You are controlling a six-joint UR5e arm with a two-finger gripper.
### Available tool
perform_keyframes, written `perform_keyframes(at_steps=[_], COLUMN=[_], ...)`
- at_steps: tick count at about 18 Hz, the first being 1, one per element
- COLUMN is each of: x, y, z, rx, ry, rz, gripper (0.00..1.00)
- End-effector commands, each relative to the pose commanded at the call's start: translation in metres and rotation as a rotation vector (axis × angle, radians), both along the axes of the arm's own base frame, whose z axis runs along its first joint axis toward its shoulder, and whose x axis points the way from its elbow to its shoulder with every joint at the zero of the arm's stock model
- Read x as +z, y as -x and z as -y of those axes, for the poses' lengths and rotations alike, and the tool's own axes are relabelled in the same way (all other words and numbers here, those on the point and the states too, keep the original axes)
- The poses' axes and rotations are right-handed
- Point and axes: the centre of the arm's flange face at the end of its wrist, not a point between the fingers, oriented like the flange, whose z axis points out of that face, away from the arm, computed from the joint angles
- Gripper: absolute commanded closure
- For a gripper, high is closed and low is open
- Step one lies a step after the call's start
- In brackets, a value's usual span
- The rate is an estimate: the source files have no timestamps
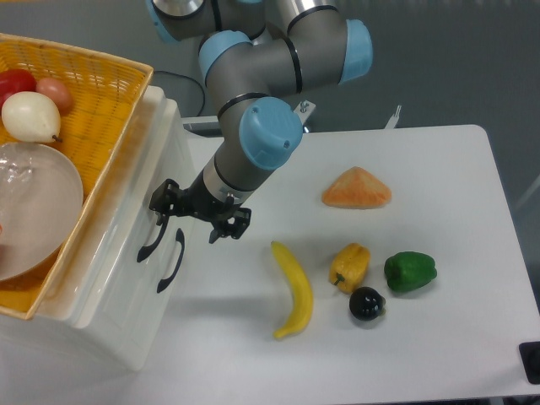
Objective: Slide open the top white drawer
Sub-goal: 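Hook the gripper finger into the upper drawer handle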
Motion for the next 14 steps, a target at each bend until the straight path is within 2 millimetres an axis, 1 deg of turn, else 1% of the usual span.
perform_keyframes(at_steps=[7, 11, 14], x=[-0.0007, 0.0008, -0.0003], y=[0.0011, 0.0069, 0.0076], z=[-0.0009, -0.0016, -0.0015], rx=[0.0, 0.005, 0.002], ry=[-0.001, -0.006, -0.002], rz=[-0.003, -0.008, -0.013], gripper=[0.0, 0.0, 0.0])
